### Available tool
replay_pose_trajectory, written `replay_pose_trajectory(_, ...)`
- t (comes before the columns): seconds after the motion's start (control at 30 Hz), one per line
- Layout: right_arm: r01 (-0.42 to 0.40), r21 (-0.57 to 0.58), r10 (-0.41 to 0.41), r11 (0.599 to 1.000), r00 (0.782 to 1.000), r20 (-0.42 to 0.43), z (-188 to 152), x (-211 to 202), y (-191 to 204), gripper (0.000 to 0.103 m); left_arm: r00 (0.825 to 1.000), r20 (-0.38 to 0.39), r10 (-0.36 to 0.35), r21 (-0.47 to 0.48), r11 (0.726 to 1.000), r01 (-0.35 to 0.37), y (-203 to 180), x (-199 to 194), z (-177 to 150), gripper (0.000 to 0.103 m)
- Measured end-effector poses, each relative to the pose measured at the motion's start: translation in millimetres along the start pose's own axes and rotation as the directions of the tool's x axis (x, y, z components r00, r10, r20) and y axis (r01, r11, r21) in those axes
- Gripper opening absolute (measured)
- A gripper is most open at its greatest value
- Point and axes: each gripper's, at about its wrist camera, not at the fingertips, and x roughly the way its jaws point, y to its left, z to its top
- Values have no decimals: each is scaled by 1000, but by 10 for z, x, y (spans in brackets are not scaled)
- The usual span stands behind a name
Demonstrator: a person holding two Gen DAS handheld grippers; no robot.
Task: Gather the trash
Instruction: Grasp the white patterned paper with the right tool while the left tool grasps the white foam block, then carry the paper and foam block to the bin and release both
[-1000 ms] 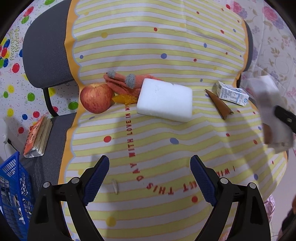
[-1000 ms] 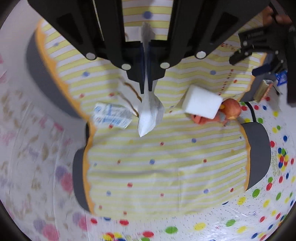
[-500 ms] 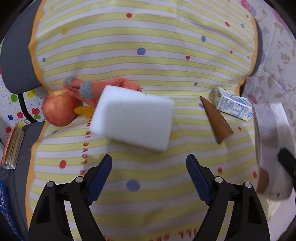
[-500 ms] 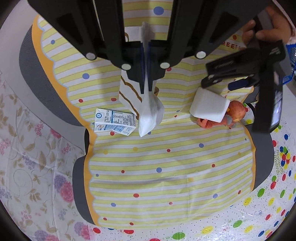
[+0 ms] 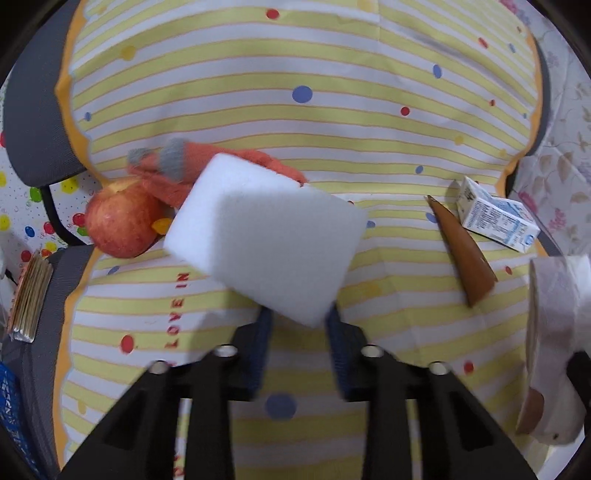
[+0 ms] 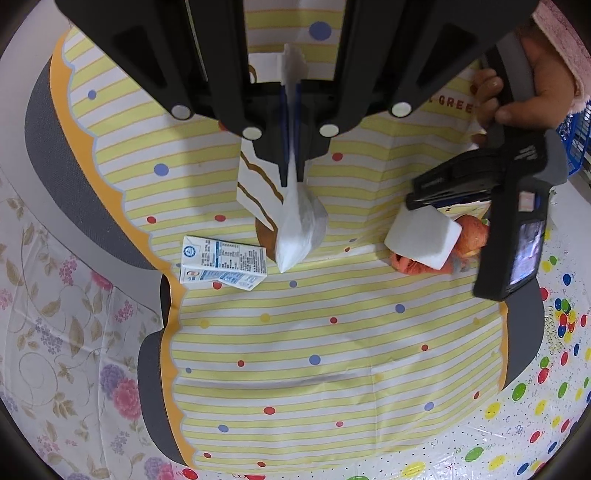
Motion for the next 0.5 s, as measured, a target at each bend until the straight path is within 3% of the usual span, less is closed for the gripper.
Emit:
replay_pose_trajectory(0.17,-15,-10,14,1000,1000,-8,-84,-120,75,3,998,40,-44,74,996,41,75,-328,-276,21)
replay_pose_trajectory(0.37,-33,4,34,999,999,-8,-200,-321,106,3,982,92,-165,117,981,154,285,-812,-550,21)
replay_pose_trajectory(0.5,-46,19,46,999,999,-27,-298,-384,113,3,970,70,-231,124,967,222,299,-957,-651,21)
